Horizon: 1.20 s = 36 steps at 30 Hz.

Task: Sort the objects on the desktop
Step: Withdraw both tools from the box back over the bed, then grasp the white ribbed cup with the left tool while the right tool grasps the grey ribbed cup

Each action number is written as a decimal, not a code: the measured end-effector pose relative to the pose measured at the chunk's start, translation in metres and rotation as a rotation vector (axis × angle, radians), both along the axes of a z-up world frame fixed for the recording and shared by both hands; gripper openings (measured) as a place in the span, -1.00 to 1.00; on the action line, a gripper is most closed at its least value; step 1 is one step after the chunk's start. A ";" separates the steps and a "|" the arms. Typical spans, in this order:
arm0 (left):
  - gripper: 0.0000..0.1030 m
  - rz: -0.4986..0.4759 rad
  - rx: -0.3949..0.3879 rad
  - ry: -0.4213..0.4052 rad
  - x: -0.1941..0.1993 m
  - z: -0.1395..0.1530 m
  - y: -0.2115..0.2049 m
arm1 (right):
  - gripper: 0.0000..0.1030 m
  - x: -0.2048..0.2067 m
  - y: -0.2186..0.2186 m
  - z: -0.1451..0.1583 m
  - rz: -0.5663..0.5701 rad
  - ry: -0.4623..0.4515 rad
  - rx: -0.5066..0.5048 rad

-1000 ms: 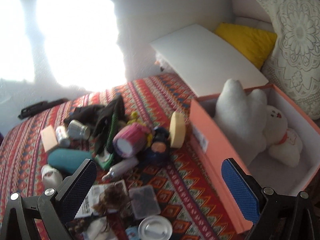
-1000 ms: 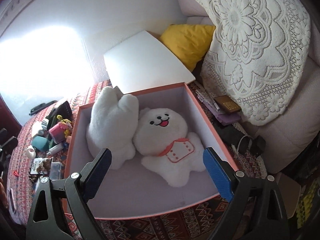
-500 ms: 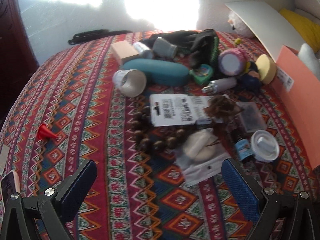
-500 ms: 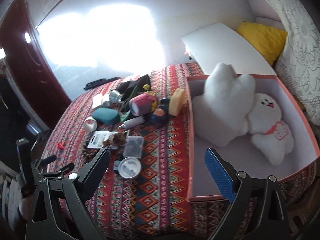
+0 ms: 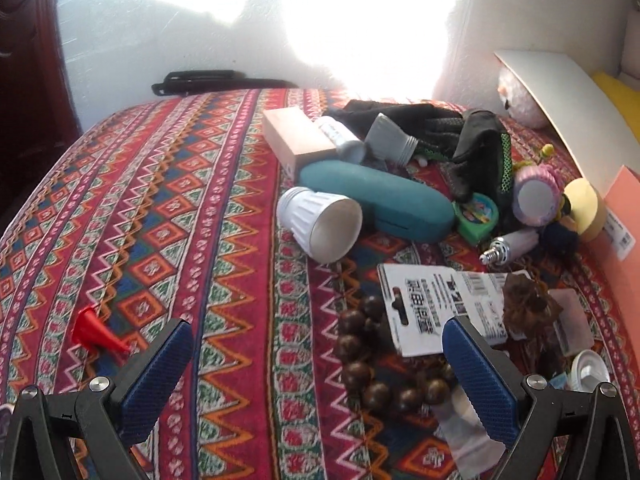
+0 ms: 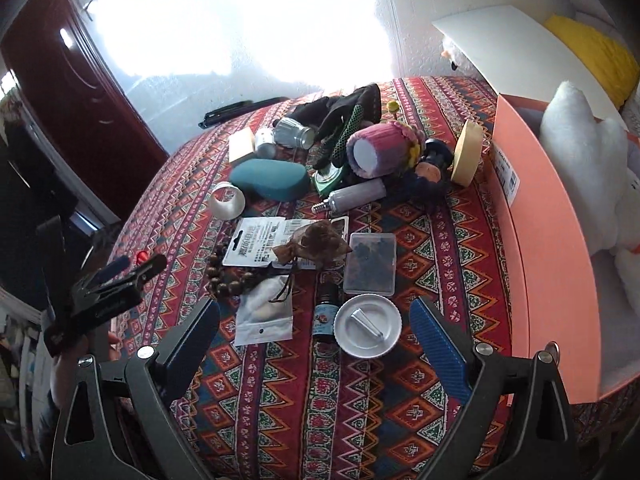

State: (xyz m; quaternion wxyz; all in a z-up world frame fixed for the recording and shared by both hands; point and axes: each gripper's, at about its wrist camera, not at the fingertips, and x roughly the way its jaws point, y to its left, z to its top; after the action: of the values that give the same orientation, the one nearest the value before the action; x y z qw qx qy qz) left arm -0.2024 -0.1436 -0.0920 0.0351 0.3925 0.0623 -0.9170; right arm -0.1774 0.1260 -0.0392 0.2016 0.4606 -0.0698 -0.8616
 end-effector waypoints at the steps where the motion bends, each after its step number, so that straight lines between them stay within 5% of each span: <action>1: 0.99 -0.003 0.010 -0.004 -0.010 -0.002 0.000 | 0.89 -0.004 0.001 -0.003 -0.008 -0.003 0.009; 9: 0.94 -0.001 0.093 -0.027 -0.071 -0.025 -0.013 | 0.89 -0.040 0.016 -0.015 -0.056 -0.042 0.017; 15: 0.75 0.021 0.143 -0.039 -0.094 -0.048 -0.035 | 0.89 -0.104 -0.016 0.009 -0.001 -0.022 -0.090; 19: 0.13 0.025 0.208 -0.048 -0.106 -0.063 -0.048 | 0.89 -0.156 -0.059 0.015 0.029 -0.023 -0.128; 22: -0.55 0.004 0.242 -0.041 -0.113 -0.075 -0.048 | 0.86 -0.197 -0.091 0.007 0.028 -0.050 -0.140; 25: -0.69 -0.007 0.257 -0.014 -0.114 -0.086 -0.049 | 0.70 -0.237 -0.121 -0.010 0.005 -0.107 -0.145; 31: -0.87 0.023 0.430 0.023 -0.109 -0.098 -0.074 | 0.68 -0.304 -0.162 -0.051 -0.105 -0.234 -0.131; 36: -0.88 0.015 0.409 0.033 -0.108 -0.095 -0.069 | 0.68 -0.348 -0.178 -0.076 -0.234 -0.272 -0.063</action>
State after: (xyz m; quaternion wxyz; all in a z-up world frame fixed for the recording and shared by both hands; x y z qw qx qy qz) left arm -0.3109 -0.2125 -0.1872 -0.0395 0.3757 0.2506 -0.8913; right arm -0.5253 -0.0519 -0.1149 0.1029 0.5551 -0.1765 -0.8063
